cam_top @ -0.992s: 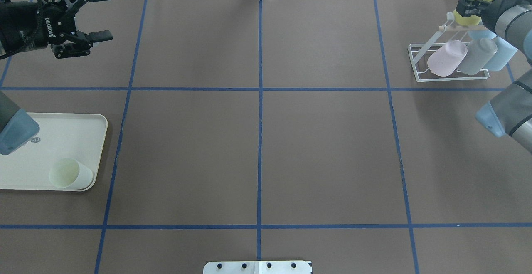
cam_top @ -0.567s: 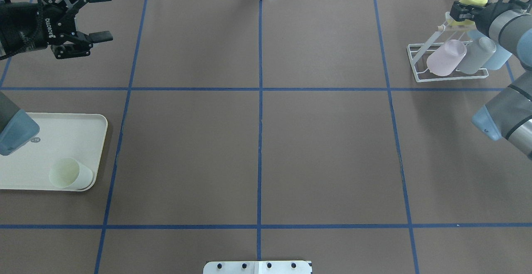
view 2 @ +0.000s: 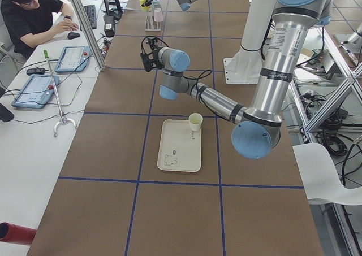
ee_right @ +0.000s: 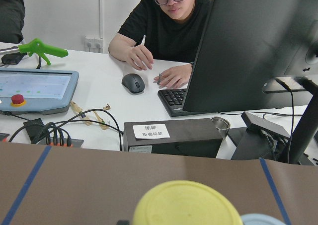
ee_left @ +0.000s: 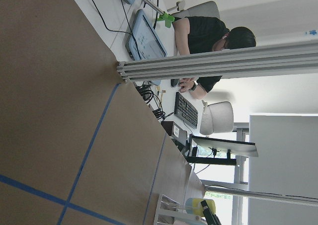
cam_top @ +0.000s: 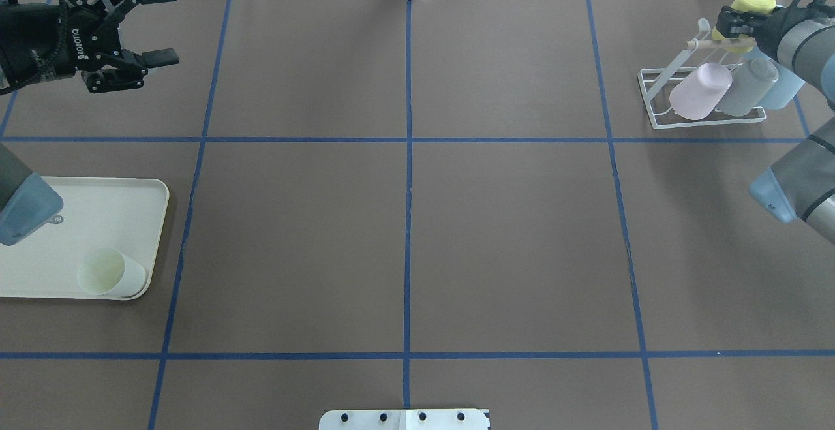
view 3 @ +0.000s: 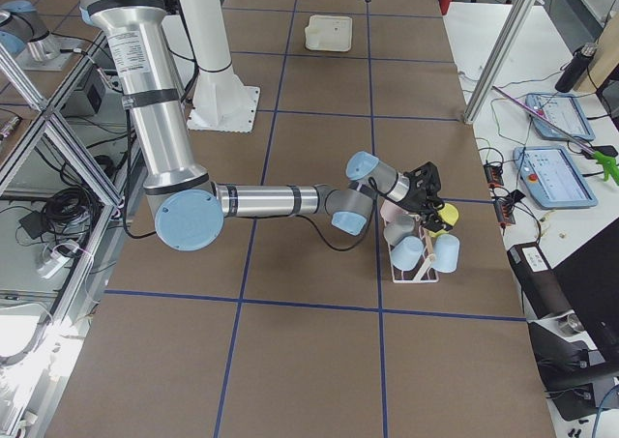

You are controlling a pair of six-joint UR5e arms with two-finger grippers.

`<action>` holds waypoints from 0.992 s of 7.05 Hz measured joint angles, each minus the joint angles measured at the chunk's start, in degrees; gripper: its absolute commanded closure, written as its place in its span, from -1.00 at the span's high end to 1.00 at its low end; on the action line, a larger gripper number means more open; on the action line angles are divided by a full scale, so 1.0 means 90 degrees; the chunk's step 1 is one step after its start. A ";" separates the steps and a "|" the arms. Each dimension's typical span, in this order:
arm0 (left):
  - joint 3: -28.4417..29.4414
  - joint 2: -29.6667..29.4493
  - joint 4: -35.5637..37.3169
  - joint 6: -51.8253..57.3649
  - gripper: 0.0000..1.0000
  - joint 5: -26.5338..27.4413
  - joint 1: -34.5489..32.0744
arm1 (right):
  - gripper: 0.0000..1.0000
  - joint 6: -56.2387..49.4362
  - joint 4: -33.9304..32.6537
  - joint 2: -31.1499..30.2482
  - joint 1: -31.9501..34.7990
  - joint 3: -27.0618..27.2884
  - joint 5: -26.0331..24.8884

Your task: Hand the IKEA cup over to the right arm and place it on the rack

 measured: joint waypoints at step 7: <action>-0.0044 0.0009 0.0003 -0.0007 0.99 0.0002 -0.0005 | 1.00 -0.0156 0.0160 -0.0109 0.0187 0.0009 0.0180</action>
